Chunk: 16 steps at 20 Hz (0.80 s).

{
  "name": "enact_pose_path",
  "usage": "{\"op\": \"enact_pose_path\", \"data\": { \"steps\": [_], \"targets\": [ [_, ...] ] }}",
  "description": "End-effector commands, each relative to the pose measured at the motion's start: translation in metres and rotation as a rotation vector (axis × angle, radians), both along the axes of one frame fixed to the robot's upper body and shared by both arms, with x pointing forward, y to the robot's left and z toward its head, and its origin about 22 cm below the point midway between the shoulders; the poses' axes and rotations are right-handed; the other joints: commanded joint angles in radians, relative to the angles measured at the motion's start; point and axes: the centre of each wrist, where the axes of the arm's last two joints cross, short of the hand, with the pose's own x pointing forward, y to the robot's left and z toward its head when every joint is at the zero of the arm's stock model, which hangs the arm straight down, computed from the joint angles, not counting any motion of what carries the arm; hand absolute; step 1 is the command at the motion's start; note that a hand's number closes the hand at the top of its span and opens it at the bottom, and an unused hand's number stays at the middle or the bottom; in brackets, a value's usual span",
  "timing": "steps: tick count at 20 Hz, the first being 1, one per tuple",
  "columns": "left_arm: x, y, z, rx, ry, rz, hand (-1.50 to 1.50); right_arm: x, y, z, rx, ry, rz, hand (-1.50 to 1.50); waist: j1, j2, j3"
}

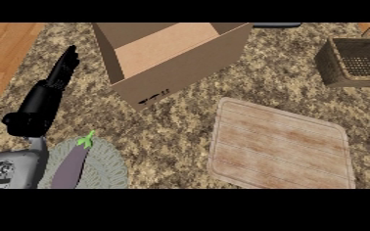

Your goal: Pick the can from the cutting board and place it in the basket

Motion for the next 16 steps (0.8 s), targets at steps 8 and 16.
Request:
{"op": "enact_pose_path", "data": {
  "steps": [8, 16],
  "targets": [
    [0.010, -0.011, 0.008, 0.007, -0.004, -0.053, 0.00, -0.038, -0.042, 0.077, 0.222, -0.250, 0.226, 1.50, 0.061, 0.005, -0.013],
    [0.016, -0.027, 0.004, 0.017, 0.005, -0.082, 0.00, -0.033, -0.026, 0.119, 0.213, -0.126, 0.296, 1.50, 0.080, 0.007, -0.018]
  ]
}}
